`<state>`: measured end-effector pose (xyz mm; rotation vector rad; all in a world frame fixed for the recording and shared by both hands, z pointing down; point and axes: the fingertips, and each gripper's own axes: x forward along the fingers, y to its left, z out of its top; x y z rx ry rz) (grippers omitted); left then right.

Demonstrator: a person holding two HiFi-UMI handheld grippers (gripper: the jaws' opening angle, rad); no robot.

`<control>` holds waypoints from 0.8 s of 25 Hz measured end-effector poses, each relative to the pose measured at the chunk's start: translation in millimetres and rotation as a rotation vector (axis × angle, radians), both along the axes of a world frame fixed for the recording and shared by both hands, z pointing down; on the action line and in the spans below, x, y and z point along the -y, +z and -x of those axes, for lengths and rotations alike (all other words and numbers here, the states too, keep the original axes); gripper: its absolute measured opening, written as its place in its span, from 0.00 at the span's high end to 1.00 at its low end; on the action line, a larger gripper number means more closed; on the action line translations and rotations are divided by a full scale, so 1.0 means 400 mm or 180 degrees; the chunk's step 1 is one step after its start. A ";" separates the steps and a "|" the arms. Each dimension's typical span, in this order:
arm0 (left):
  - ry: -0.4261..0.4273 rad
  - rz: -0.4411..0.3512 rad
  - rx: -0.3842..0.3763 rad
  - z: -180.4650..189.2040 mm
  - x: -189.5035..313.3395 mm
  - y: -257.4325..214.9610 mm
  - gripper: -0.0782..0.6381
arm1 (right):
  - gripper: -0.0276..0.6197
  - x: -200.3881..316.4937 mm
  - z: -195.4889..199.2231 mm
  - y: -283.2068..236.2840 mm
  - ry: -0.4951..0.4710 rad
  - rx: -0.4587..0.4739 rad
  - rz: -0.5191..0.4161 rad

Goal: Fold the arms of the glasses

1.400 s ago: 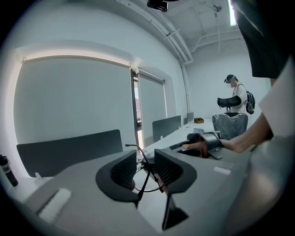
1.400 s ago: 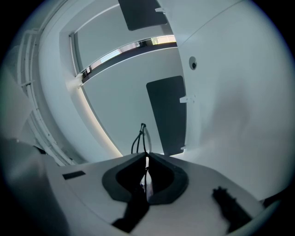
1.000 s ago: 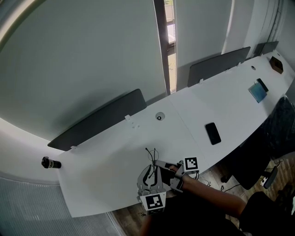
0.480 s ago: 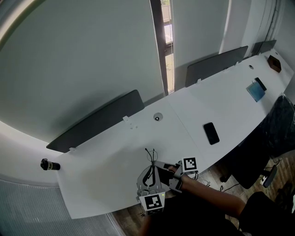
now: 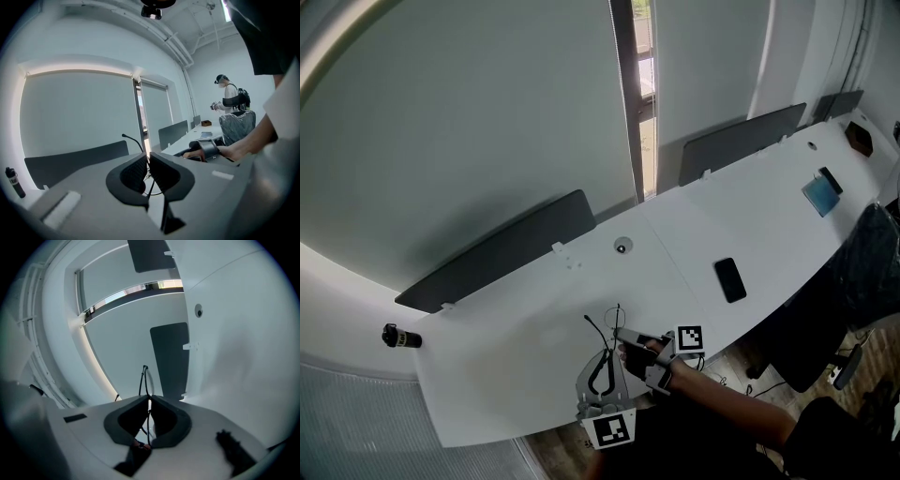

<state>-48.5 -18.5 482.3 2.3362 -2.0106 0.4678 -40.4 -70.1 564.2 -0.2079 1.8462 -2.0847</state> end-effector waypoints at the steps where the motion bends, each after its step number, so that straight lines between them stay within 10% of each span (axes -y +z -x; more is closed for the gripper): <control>1: 0.0011 -0.0057 0.0033 -0.002 -0.006 -0.010 0.86 | 0.92 0.006 -0.003 -0.003 0.0038 0.0029 0.0020; 20: 0.0053 0.0286 -0.0028 0.006 0.026 0.018 0.76 | 0.92 0.004 0.001 -0.054 0.0015 -0.0032 -0.0362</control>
